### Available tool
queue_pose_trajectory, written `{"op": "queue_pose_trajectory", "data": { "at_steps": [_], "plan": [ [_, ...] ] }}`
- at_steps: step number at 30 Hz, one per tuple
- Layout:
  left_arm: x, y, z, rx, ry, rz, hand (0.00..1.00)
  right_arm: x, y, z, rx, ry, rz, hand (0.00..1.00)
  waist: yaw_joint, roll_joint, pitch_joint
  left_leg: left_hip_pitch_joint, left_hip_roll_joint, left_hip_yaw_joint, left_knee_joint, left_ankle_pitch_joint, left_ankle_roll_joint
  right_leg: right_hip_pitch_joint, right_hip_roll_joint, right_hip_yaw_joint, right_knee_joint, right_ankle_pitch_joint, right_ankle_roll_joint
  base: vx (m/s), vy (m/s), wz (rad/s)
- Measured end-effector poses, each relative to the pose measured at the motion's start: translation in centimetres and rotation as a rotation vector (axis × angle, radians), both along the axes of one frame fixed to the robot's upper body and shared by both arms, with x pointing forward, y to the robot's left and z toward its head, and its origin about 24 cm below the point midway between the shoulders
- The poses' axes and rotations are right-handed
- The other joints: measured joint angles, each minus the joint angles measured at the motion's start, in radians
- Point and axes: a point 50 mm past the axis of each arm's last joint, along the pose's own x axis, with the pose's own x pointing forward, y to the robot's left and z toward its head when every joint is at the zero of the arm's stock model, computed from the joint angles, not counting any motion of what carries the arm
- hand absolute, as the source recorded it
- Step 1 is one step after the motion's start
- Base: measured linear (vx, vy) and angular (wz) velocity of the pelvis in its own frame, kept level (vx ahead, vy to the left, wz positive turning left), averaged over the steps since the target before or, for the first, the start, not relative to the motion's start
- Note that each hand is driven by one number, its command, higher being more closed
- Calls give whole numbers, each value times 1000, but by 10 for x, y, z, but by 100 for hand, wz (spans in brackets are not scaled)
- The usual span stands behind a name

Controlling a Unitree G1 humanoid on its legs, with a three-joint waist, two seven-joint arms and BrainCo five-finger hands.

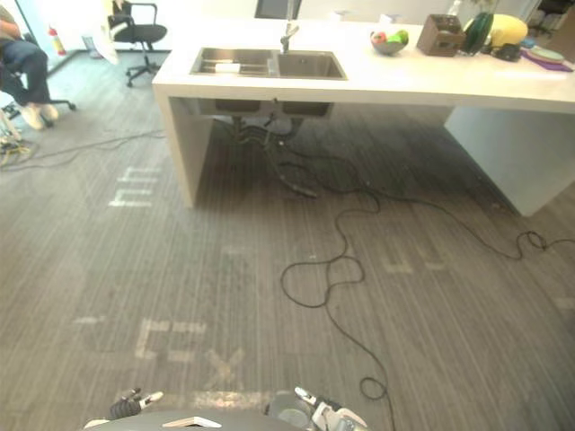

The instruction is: Walk over to the sink, pick up the cup, carry it to the dishwasher, place the cup inside the dishwasher, then close the dishwasher door

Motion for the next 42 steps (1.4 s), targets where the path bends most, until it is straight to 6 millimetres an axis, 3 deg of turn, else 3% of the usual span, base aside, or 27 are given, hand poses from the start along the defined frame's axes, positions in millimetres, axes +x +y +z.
{"op": "queue_pose_trajectory", "data": {
  "at_steps": [4, 8, 9, 10, 11, 12, 14, 15, 16, 17, 18, 20, 23, 26, 27, 28, 29, 30, 31, 34, 35, 36, 37, 38, 39, 40, 42],
  "plan": [
    [7, 2, 2, 7, -22, -5, 0, 6, -2, 2, -10, -51, -30, 0, -5, 9, 17, 0, 84, -3, 59, -67, -48, -77, 11, -37, -120, -12, 4, 252, -86, -11],
    [16, 4, 4, 18, -54, -14, 0, 11, -7, 5, -20, -83, -40, 0, -18, 6, 54, 47, 138, -26, 109, -171, -117, -152, 3, 3, -277, 121, 15, 387, -228, 9],
    [16, 5, 4, 21, -58, -5, 0, 8, -8, 4, -17, -77, -55, 0, -22, 3, 57, 86, 144, -43, 133, -221, -134, -143, -13, 9, -270, 124, 8, 642, -422, 51],
    [13, 0, 3, 16, -56, 10, 0, -1, -11, 3, -21, -56, -67, 0, -37, 20, 57, 133, 166, -55, 135, -257, -127, -136, -5, 2, -198, 191, -9, 585, -379, 52],
    [7, -4, 1, 12, -42, 27, 0, -3, -17, 4, -33, -56, -71, 0, -40, 36, 53, 154, 182, -65, 142, -262, -117, -141, 11, -6, -148, 140, -22, 769, -410, 6],
    [7, -12, 0, -2, -53, 73, 0, 3, -26, 6, -67, -57, -40, 0, -30, 81, 38, 119, 216, -89, 257, -222, -127, -150, 36, -1, -86, 81, -53, 631, -329, -29],
    [7, -14, -1, -7, -55, 110, 0, 5, -29, 8, -85, -59, -17, 0, -38, 102, 32, 23, 235, -130, 439, -145, -128, -141, 61, -4, -86, 38, -76, 583, -313, -33],
    [6, -15, -1, -14, -54, 142, 0, 6, -30, 8, -102, -52, 15, 0, -45, 114, 37, -51, 261, -139, 602, -29, -122, -87, 93, -6, -139, 23, -90, 687, -329, -20],
    [4, -15, -1, -22, -55, 184, 0, 7, -32, 8, -118, -42, 48, 0, -47, 119, 52, -134, 294, -137, 823, 14, -120, 8, 138, -5, -226, 17, -102, 694, -304, -11],
    [5, -14, -1, -19, -62, 200, 0, 5, -32, 8, -116, -32, 50, 0, -47, 122, 61, -180, 302, -136, 943, -17, -116, 71, 157, -5, -273, 16, -108, 662, -248, -1],
    [6, -9, 1, -1, -80, 234, 0, 1, -30, 5, -107, -7, 58, 0, -37, 106, 79, -245, 283, -129, 1104, -69, -112, 191, 172, -5, -350, 15, -114, 626, -196, -5],
    [10, -4, 4, 19, -117, 272, 0, -3, -26, 3, -93, 25, 83, 0, 6, 79, 85, -362, 214, -95, 1151, -122, -105, 319, 172, 3, -438, 13, -116, 656, -173, -20],
    [20, -3, 9, 25, -186, 343, 0, 14, -21, 6, -74, -9, 90, 0, 47, 62, 104, -521, 149, 55, 865, -164, -58, 434, 151, 31, -504, 9, -109, 607, -68, -52],
    [23, -1, 16, 63, -265, 375, 0, 15, -14, 6, -48, -37, 91, 0, 59, 72, 100, -492, 85, 104, 261, 58, -27, 541, 126, 36, -510, -59, -56, 627, 74, -58],
    [26, 3, 20, 94, -305, 400, 0, 13, -8, 5, -40, -38, 99, 0, 72, 70, 95, -466, 65, 99, 204, 259, 40, 587, 117, 52, -520, -97, -40, 463, 122, -46],
    [34, 3, 23, 100, -333, 415, 0, 15, -3, 4, -33, -46, 105, 0, 66, 49, 91, -470, 39, 98, 211, 254, 42, 592, 95, 53, -524, -98, -40, 545, 183, -7],
    [60, 4, 36, 120, -442, 436, 0, 17, 0, 4, -37, -57, 129, 0, 54, 34, 85, -493, 13, 106, 222, 205, 44, 575, 76, 57, -516, -70, -60, 487, 241, 48],
    [89, -2, 54, 128, -571, 436, 0, 18, 0, 5, -39, -60, 130, 0, 57, 34, 87, -498, -8, 105, 226, 190, 58, 554, 61, 58, -487, -38, -57, 473, 259, 55],
    [100, -3, 62, 138, -628, 441, 0, 18, -1, 5, -40, -58, 131, 0, 57, 31, 87, -492, -22, 100, 229, 187, 65, 551, 53, 59, -464, -26, -55, 441, 258, 50],
    [134, 3, 108, 197, -862, 487, 0, 6, 1, 1, -30, -27, 119, 0, 57, 0, 63, -418, -95, 87, 247, 108, 93, 494, -18, 59, -181, 51, 43, 440, 188, 37],
    [140, 6, 121, 213, -928, 507, 0, 0, 1, 0, -32, -22, 108, 0, 57, -8, 43, -398, -113, 78, 251, 78, 96, 443, -41, 62, -48, 115, 108, 443, 129, 43],
    [152, 12, 147, 236, -1043, 531, 0, -1, 1, 0, -30, -25, 99, 0, 58, -16, 37, -352, -136, 48, 245, 53, 89, 322, -64, 93, 238, 225, 182, 430, 124, 41],
    [155, 15, 157, 247, -1086, 541, 0, 0, 1, 0, -26, -27, 91, 0, 60, -19, 36, -328, -144, 40, 239, 43, 82, 271, -79, 90, 356, 227, 182, 402, 123, 31],
    [158, 15, 170, 251, -1138, 556, 0, -1, 0, 0, -25, -29, 83, 0, 62, -19, 37, -272, -158, 27, 202, 37, 82, 201, -100, 67, 492, 207, 142, 462, 156, 22],
    [160, 15, 186, 258, -1200, 587, 0, -2, -6, 1, -35, -39, 58, 0, 58, 2, 32, -176, -166, -6, 125, 37, 81, 103, -109, 24, 584, 142, 35, 458, 154, 26],
    [161, 13, 194, 276, -1232, 596, 0, -3, -9, 2, -42, -55, 42, 0, 54, 14, 23, -135, -166, -25, 89, 41, 76, 48, -98, 5, 574, 93, -5, 383, 117, 39],
    [167, 11, 216, 294, -1315, 623, 0, 0, -9, 4, -45, -99, 8, 0, 32, 28, 14, -67, -167, -81, 61, 43, 75, -64, -65, -16, 425, 7, -26, 416, 35, 74]
  ]
}}
